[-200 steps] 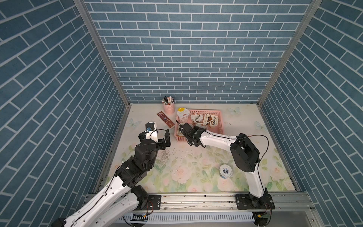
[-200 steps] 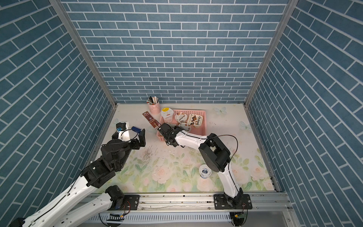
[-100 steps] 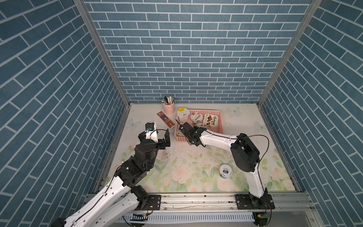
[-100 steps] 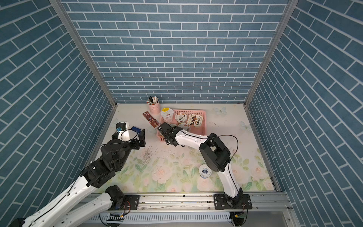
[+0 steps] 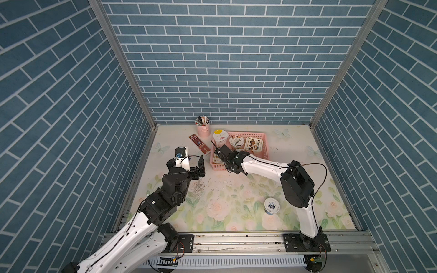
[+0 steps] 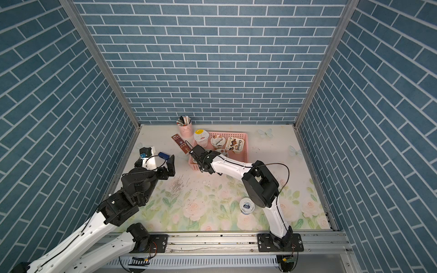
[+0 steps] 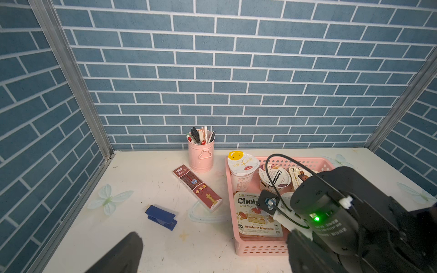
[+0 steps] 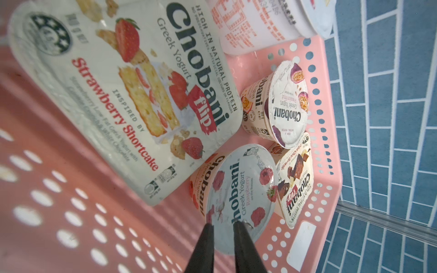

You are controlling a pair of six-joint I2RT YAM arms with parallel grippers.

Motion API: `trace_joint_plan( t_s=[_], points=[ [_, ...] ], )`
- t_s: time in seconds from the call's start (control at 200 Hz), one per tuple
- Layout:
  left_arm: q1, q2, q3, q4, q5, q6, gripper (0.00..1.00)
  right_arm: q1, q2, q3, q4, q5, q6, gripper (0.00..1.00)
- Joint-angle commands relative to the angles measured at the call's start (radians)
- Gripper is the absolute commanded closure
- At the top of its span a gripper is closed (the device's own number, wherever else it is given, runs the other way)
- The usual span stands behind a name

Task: Put the yogurt in the basket
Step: Place the yogurt in the basket, then pick up the yogurt from the center of the board.

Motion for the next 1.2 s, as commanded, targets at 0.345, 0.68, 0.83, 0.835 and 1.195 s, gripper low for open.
trace_joint_plan(
  t_s=[0.345,0.68,0.83,0.835,1.195],
  points=[
    [0.008,0.002,0.011,0.007,0.085,0.014,0.00,-0.282,-0.539,-0.229,-0.015,-0.575,0.503,0.81],
    [0.008,0.086,0.032,0.071,0.291,0.045,0.00,-0.548,-0.934,-0.634,0.023,-0.953,0.621,0.70],
    [0.008,0.141,0.043,0.108,0.428,0.067,0.00,-0.624,-1.047,-0.773,-0.038,-1.075,0.659,0.71],
    [0.008,0.144,0.043,0.110,0.432,0.068,0.00,-0.628,-1.050,-0.777,-0.041,-1.078,0.659,0.71],
    [0.000,0.178,0.034,0.192,0.605,0.084,0.00,-0.709,-1.228,-0.997,-0.207,-1.220,0.702,0.73]
  ],
)
